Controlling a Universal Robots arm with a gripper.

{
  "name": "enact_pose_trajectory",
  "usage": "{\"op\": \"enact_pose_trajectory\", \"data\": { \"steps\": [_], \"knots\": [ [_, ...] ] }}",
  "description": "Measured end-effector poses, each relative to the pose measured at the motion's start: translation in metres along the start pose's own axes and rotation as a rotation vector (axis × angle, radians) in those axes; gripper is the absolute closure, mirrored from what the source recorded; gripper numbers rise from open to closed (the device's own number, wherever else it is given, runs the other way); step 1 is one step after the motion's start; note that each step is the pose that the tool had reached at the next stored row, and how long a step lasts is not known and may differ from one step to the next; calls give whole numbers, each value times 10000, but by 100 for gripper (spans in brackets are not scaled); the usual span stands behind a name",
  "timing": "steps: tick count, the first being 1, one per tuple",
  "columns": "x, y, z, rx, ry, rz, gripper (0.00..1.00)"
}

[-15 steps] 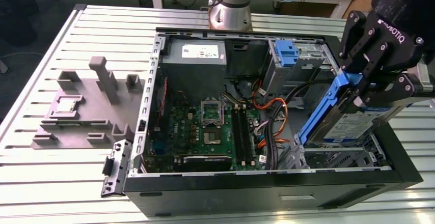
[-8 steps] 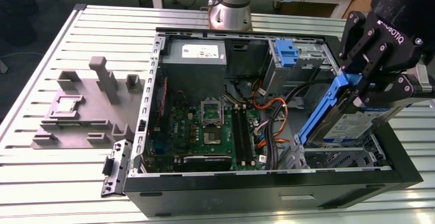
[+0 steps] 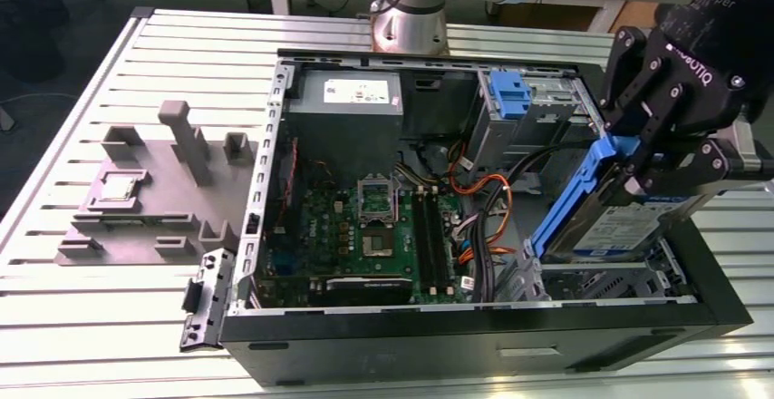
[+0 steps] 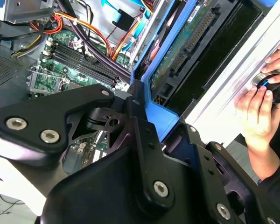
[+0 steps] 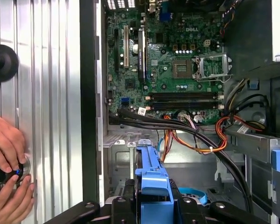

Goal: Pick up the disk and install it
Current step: 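Pick up the disk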

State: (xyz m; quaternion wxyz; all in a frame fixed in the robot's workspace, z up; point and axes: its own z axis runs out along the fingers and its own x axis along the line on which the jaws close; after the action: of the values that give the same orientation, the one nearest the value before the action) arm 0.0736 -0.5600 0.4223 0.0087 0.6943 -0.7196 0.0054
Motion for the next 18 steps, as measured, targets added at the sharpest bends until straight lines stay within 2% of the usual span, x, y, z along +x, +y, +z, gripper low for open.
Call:
{"op": "enact_pose_trajectory", "data": {
  "steps": [12,18],
  "knots": [
    [-1,2,55,-1,0,-2,63],
    [-2,2,105,-1,1,-2,63]
  ]
}}
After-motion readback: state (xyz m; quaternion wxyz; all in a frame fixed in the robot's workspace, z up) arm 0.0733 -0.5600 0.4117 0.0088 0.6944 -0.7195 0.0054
